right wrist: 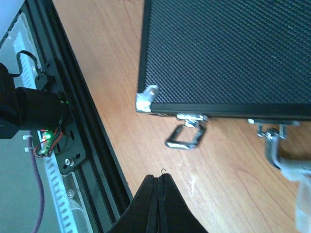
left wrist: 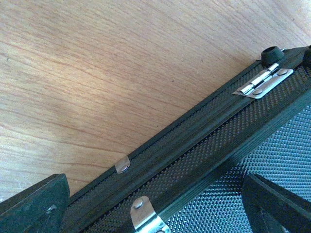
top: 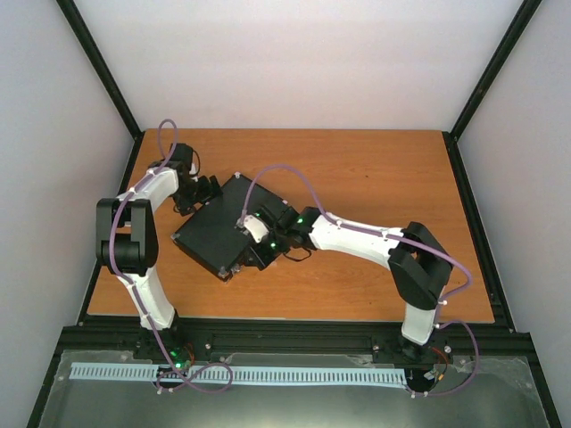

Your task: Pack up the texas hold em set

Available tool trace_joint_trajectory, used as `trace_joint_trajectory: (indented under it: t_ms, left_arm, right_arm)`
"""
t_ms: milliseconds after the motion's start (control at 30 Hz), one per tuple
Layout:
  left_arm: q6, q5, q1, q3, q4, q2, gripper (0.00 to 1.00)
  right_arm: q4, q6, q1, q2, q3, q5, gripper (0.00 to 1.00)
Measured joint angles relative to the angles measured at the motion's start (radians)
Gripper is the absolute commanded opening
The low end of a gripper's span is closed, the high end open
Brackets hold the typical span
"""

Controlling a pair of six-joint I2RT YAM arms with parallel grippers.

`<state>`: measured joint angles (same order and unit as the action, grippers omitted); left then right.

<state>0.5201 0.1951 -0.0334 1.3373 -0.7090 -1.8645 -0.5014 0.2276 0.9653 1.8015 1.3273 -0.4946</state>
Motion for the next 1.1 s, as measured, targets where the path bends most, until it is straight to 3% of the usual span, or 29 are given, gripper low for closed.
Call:
trace_joint_trajectory:
  t_ms: [467,900,1100]
  left_arm:
    - [-0.063,0.092,0.037,-0.034,0.056,-0.009,1.0]
    - [-0.081,0.112,0.045,-0.051,0.074,0.004,1.0]
    - [-0.083,0.099,0.049,-0.034,0.0,0.036,1.0]
  right_arm:
    - [0.057,0.063,0.064,0.142,0.095,-0.002,0.03]
    - [0.117,0.164,0.064,0.235,0.028,0.082,0.03]
    - [0.124,0.185,0.064,0.253,0.006,0.122,0.03]
